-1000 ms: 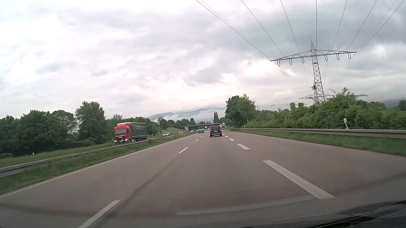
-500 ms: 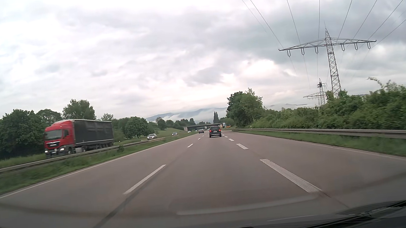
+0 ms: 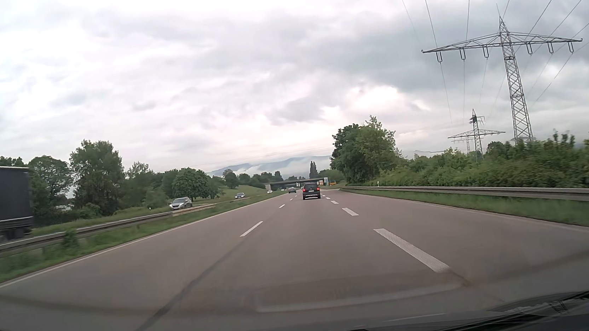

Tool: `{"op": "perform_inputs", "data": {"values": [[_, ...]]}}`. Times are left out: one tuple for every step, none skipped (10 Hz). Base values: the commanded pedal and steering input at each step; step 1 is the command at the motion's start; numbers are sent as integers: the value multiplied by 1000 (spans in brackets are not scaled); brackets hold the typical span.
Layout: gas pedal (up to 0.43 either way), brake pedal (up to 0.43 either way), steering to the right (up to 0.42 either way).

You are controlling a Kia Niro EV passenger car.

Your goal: Follow the waypoints while adhering to traffic rules and regulations

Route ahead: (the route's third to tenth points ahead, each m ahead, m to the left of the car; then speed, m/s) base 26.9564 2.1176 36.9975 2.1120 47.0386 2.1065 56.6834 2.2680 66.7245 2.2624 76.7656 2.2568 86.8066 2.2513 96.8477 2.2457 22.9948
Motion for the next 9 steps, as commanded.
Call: {"op": "perform_inputs", "data": {"values": [[150, 0, 0], [150, 0, 0], [150, 0, 0], [150, 0, 0], [150, 0, 0], [150, 0, 0], [150, 0, 0], [150, 0, 0], [138, 0, 0]]}}
